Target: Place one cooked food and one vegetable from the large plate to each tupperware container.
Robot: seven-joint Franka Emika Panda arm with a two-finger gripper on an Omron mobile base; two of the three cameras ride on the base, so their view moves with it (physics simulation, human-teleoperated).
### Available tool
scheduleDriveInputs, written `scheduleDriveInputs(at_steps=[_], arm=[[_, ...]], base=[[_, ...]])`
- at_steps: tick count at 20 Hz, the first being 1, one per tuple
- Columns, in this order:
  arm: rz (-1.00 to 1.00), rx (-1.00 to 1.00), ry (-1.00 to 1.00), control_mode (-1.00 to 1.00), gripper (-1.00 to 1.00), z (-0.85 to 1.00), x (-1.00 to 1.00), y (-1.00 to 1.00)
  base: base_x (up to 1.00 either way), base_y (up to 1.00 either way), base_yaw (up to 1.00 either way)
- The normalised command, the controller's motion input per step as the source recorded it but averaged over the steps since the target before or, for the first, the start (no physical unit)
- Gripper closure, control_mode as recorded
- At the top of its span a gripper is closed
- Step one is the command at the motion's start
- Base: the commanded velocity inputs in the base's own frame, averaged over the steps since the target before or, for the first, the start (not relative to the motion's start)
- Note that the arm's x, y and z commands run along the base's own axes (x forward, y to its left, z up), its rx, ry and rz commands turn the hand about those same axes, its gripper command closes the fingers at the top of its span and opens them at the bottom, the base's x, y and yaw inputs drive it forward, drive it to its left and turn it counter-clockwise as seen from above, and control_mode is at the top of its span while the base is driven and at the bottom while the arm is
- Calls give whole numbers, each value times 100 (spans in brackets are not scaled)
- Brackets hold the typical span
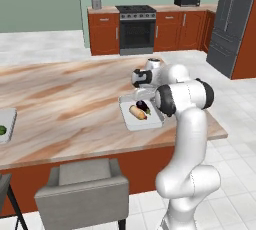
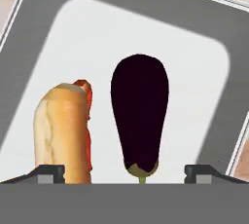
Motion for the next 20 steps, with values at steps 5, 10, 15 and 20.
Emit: scheduleDriveInputs(at_steps=[5,10,15,20], arm=[[0,3,-26,-100,-100,62,-98,22],[-3,4,-20,-100,-100,60,-100,6],[-8,5,-23,-100,-100,67,-100,12],[-2,0,-11,-100,-100,100,-94,14]], base=[[0,0,0],[0,0,0],[0,0,0],[0,0,0]])
